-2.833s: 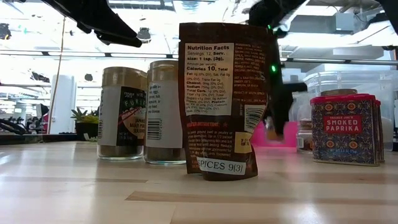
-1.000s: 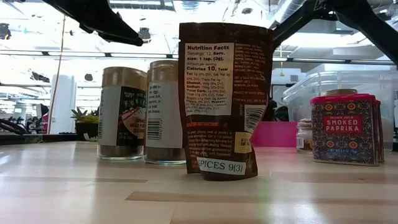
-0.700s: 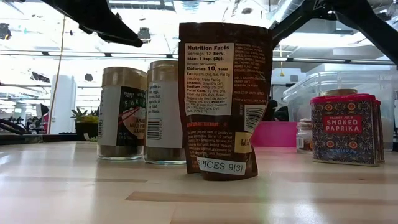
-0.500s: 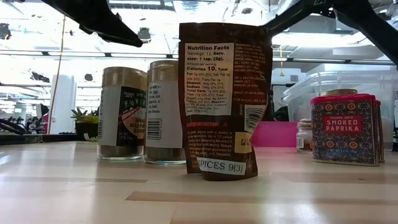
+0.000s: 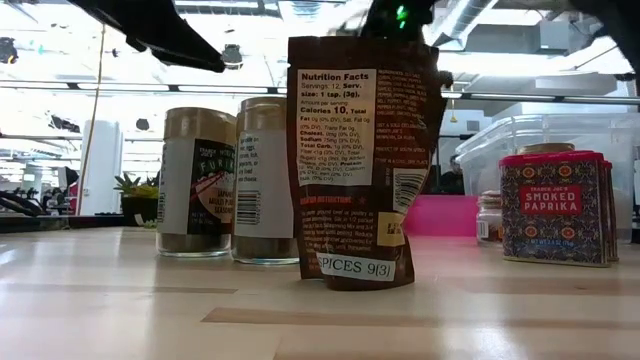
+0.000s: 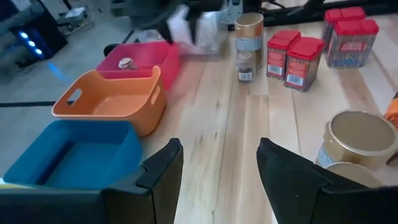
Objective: Sort spices by type
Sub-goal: Put the brown spice bottle into the red bin
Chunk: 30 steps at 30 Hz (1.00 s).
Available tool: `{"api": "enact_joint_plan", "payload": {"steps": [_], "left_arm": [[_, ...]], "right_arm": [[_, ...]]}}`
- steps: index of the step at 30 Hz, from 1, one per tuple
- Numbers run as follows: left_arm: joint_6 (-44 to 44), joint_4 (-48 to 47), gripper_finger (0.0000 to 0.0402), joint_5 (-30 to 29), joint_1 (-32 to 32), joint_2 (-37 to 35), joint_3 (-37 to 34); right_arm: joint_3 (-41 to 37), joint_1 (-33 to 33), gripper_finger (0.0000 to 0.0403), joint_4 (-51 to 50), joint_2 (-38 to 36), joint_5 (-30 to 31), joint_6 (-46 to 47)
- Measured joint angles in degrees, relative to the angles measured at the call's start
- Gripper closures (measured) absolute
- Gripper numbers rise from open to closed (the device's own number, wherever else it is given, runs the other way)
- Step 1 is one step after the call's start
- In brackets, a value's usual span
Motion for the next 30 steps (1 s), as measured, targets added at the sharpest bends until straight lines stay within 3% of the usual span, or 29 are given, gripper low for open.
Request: {"api": "enact_joint_plan", "payload": {"steps": [6, 10, 18, 30], "left_arm": [[-3.11, -1.43, 0.0205, -0.01, -0.19, -3.75, -0.01], [-3.70, -1.48, 0.0205, -0.01, -0.19, -4.36, -0.01], [-3.29, -1.50, 0.0205, -0.01, -0.19, -4.32, 0.00], [-3.24, -2.41, 0.0205, 0.01, -0.20, -4.32, -0.01]], "right_arm": [[-15.42, 8.15, 0.0153, 16.40, -9.16, 0.00, 8.17], [-21.72, 11.06, 0.0153, 20.15, -11.45, 0.00, 12.43], [-24.74, 13.46, 0.0140, 20.05, -11.44, -1.23, 19.06], [-25.52, 13.94, 0.0033, 18.96, -9.54, -2.08, 22.25]]}}
